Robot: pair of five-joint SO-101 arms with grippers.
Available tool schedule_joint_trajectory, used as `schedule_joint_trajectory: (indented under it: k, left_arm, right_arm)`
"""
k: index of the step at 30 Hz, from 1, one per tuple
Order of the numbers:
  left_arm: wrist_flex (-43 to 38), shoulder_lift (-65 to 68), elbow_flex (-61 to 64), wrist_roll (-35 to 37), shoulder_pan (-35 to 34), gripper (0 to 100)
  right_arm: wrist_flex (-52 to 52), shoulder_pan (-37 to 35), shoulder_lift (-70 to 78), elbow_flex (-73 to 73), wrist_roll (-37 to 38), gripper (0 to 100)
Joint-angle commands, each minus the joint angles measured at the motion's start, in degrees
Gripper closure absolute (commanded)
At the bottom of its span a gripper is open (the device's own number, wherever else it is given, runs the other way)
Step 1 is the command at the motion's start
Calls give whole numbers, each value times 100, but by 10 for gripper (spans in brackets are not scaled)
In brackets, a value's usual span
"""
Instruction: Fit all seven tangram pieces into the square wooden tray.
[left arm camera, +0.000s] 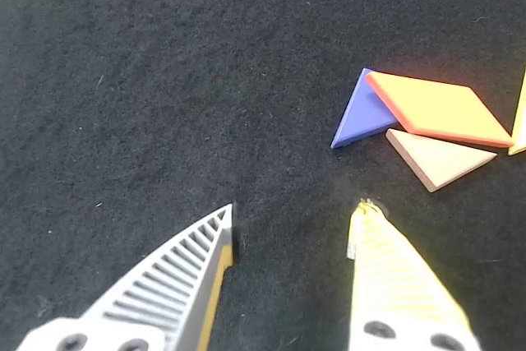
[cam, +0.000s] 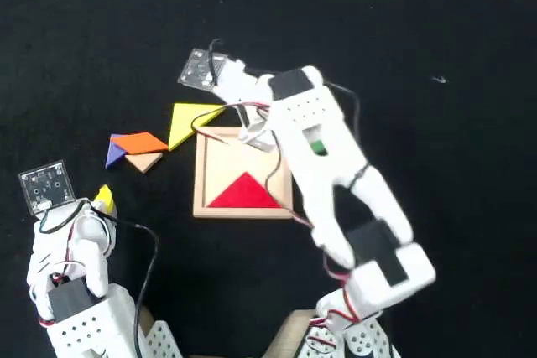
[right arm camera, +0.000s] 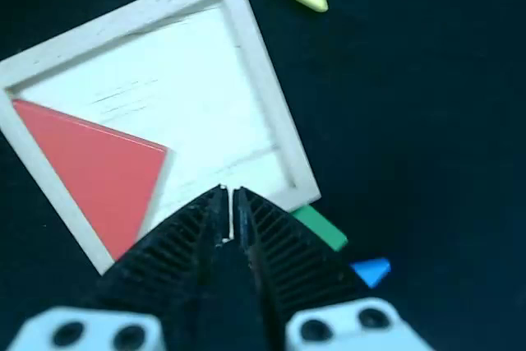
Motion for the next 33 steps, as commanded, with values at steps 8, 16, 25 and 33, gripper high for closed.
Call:
schedule_joint_trajectory:
  k: [8, 16, 25, 33]
  left_arm:
    - [-132, -53, 57, -18, 180, 770]
    - [-132, -53, 84, -18, 180, 770]
    - [-132, -53, 84, -18, 180, 770]
    - [-132, -53, 92, -18, 180, 770]
  right_arm:
    - [9, 167, -2932, 1648, -888, 988]
    - [-1055, 1327, -4892, 4013, -1881, 988]
    - [-2760, 2101, -6686, 6967, -2708, 987]
    - [-3182, 2101, -8585, 8655, -2673, 987]
